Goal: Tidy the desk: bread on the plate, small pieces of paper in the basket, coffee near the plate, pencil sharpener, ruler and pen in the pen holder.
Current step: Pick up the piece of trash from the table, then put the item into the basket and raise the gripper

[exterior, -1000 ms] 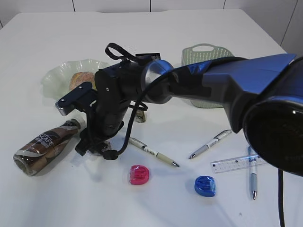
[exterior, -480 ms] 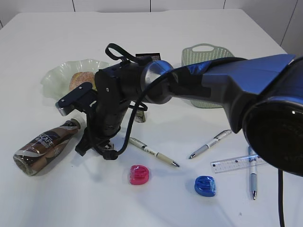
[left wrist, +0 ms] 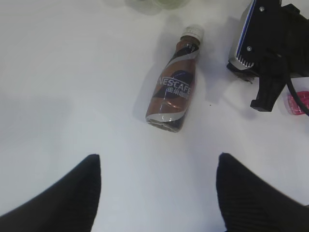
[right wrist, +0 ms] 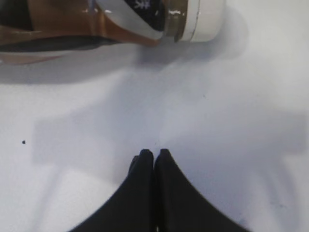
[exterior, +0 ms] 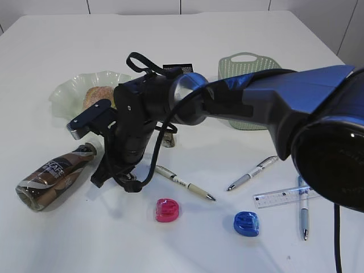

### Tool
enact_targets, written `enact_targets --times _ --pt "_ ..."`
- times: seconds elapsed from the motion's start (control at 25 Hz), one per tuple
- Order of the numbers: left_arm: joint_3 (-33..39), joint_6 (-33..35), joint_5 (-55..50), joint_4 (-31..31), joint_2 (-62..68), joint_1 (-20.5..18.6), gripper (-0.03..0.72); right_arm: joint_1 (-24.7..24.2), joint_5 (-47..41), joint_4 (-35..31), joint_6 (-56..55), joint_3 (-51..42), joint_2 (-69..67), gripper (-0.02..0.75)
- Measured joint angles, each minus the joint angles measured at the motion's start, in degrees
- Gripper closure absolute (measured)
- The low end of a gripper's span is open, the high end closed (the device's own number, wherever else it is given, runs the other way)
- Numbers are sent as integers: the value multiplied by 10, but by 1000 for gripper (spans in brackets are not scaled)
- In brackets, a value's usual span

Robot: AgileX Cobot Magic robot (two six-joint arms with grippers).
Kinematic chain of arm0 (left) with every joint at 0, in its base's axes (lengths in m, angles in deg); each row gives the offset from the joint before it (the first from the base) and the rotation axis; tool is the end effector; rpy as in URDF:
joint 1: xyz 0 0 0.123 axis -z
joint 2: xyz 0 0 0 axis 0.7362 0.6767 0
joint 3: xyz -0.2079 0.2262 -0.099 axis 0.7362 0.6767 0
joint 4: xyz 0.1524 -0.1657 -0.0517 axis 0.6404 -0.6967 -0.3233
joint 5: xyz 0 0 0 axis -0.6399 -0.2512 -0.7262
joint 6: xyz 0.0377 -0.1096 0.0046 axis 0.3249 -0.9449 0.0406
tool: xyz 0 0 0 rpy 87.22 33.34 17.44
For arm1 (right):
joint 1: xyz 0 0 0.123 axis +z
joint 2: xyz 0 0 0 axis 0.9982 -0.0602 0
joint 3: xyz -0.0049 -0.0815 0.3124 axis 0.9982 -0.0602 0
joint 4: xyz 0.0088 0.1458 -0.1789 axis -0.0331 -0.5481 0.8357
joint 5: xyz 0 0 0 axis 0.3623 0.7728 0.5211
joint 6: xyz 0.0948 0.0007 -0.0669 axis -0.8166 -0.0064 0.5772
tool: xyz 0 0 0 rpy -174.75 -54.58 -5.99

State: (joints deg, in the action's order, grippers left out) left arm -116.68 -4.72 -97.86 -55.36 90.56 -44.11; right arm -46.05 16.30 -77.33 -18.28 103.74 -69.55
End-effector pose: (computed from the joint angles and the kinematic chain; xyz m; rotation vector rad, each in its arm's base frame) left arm 0.1874 -0.0205 0.3847 0.1773 2.5941 -0.1098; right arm 0.4010 0.3527 0.1376 -1.2555 2.4213 0.2298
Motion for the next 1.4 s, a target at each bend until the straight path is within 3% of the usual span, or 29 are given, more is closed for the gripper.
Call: enact_targets --times 0.2,0.36,0.6,0.64,0.96,1.16,1.4 --pt "0 0 0 -2 0 0 162 0 -10 3 0 0 0 722" --pt "0 -1 0 -5 0 0 162 0 -68 22 0 39 0 722" --pt "0 -1 0 -9 0 0 162 0 -140 26 -1 128 7 722" --pt "0 -1 0 -11 0 0 162 0 -174 33 -6 177 7 722" --pt "0 -1 1 -28 0 0 162 -4 -253 93 -38 293 8 722" --pt "0 -1 4 -33 0 0 162 -21 -258 95 -53 305 18 722" --pt "0 -1 4 -45 0 0 162 -98 -273 64 -74 305 19 722"
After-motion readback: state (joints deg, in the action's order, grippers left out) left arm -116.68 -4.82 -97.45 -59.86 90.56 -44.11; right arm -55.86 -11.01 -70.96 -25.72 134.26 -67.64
